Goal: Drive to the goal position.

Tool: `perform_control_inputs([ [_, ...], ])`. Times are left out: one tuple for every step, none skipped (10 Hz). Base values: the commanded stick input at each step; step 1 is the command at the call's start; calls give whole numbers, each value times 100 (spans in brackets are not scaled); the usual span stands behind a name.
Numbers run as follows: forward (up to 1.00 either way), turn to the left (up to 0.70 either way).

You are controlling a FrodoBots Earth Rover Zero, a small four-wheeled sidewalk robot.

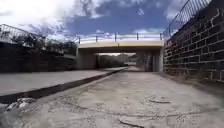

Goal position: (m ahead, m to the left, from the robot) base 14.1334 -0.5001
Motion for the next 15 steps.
perform_control_inputs([
  [100, 0],
  [100, 0],
  [100, -27],
  [100, -27],
  [100, -27],
  [100, -21],
  [100, -11],
  [100, 0],
  [100, 0],
  [100, 0],
  [100, -5],
  [100, -15],
  [100, -25],
  [100, -27],
  [100, -27],
])
